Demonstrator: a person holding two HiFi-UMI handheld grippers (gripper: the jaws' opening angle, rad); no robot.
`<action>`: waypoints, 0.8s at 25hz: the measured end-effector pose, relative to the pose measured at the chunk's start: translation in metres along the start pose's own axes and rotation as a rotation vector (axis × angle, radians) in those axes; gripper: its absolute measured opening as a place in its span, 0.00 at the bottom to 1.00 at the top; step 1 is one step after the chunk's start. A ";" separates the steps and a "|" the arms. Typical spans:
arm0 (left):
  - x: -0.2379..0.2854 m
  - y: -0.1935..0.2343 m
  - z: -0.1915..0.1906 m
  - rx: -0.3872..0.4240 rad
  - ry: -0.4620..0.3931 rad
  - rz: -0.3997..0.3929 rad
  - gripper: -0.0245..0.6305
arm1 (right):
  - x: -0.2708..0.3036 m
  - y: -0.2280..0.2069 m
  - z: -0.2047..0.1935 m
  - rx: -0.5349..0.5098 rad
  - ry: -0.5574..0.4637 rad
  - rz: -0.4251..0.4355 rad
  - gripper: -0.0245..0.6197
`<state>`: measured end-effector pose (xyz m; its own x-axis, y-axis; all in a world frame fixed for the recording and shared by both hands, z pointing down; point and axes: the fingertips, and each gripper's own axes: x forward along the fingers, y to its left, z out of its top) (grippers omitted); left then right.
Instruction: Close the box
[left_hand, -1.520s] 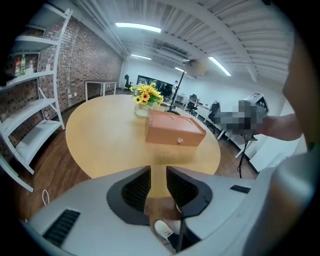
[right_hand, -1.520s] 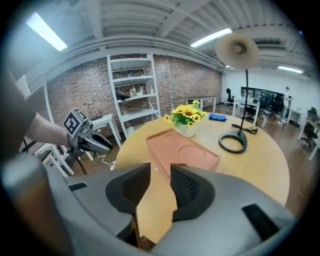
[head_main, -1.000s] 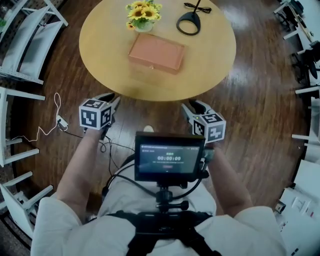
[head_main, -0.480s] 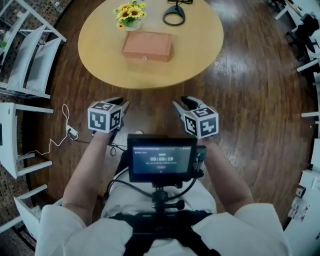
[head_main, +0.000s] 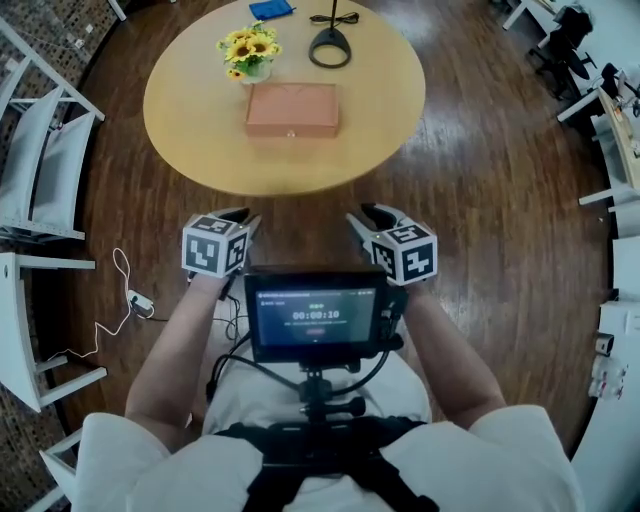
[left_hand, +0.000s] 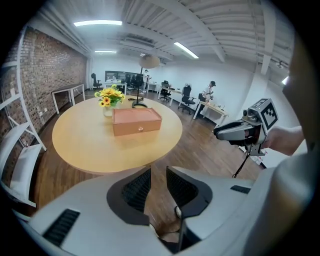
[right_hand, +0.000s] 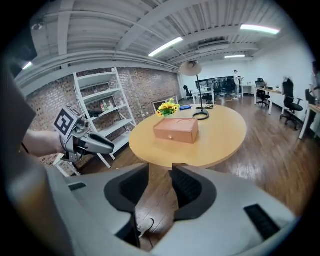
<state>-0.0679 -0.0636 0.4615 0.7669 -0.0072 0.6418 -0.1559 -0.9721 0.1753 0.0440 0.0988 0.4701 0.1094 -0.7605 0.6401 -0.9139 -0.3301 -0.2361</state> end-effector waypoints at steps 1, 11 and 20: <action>-0.008 0.017 -0.008 -0.007 0.002 -0.008 0.18 | 0.009 0.016 0.000 0.002 0.004 -0.011 0.27; -0.030 0.068 -0.038 -0.003 0.015 -0.091 0.19 | 0.033 0.065 -0.008 0.026 0.022 -0.104 0.27; -0.029 0.060 -0.032 0.034 0.018 -0.125 0.19 | 0.018 0.068 -0.017 0.038 0.047 -0.130 0.27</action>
<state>-0.1189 -0.1142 0.4772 0.7677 0.1183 0.6298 -0.0387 -0.9725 0.2298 -0.0229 0.0723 0.4778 0.2071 -0.6832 0.7002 -0.8775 -0.4462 -0.1758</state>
